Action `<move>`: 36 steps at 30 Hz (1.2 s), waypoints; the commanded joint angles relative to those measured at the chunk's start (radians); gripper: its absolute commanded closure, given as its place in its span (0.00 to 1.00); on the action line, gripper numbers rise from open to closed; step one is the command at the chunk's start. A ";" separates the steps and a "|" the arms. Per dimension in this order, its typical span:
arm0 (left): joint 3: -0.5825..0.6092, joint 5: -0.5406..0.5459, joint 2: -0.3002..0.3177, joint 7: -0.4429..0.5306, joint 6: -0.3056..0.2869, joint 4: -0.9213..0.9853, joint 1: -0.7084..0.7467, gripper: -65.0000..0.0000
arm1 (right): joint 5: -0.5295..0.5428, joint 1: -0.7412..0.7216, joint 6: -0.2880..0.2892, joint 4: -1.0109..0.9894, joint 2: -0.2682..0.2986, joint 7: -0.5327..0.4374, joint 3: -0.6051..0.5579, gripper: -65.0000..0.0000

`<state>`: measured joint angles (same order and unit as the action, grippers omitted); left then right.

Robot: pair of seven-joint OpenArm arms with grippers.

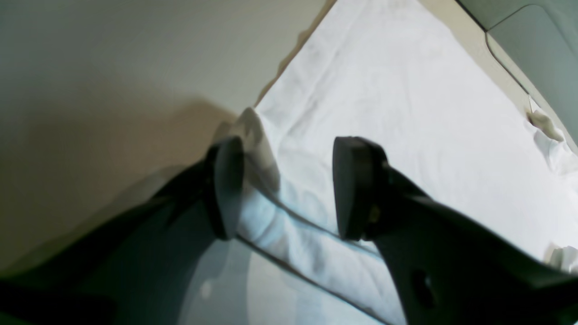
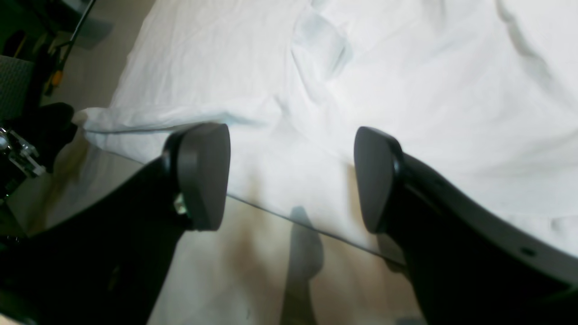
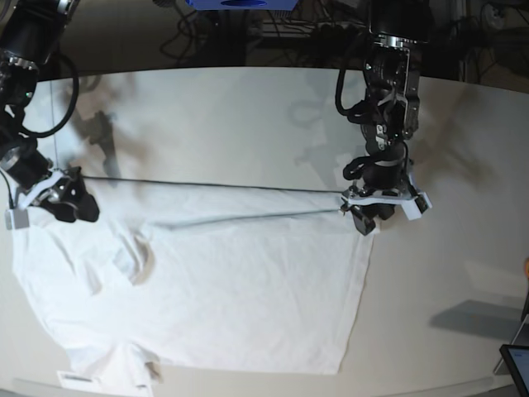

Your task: Fold the T-shirt properly

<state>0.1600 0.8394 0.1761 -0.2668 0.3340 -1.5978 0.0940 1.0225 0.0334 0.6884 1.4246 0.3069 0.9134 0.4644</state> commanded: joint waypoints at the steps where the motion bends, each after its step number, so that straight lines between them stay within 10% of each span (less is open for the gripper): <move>1: 0.000 -0.006 0.006 0.022 -0.013 -0.014 -0.023 0.51 | 0.025 -0.017 0.010 0.015 0.018 -0.024 0.001 0.37; 7: 0.003 -0.006 0.006 0.022 -0.013 -0.014 -0.026 0.55 | 0.025 -0.017 0.010 0.015 0.018 -0.024 0.001 0.37; 12: -0.003 -0.006 0.006 -0.032 -0.013 -0.006 -0.038 0.88 | 0.025 -0.017 0.010 0.015 0.018 -0.024 0.001 0.37; 17: -0.007 -0.006 -0.007 -0.044 -0.013 -0.006 -0.038 0.99 | 0.025 -0.017 0.010 0.015 0.018 -0.024 0.001 0.37; 36: -0.007 -0.006 -0.008 -0.042 -0.013 0.169 -0.208 1.00 | 0.025 -0.011 0.010 0.015 0.018 -0.021 0.003 0.37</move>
<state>0.1570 0.8402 0.1608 -0.3290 0.3328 -1.4143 -0.0959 1.0222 0.0364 0.6884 1.4239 0.3069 0.9142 0.4644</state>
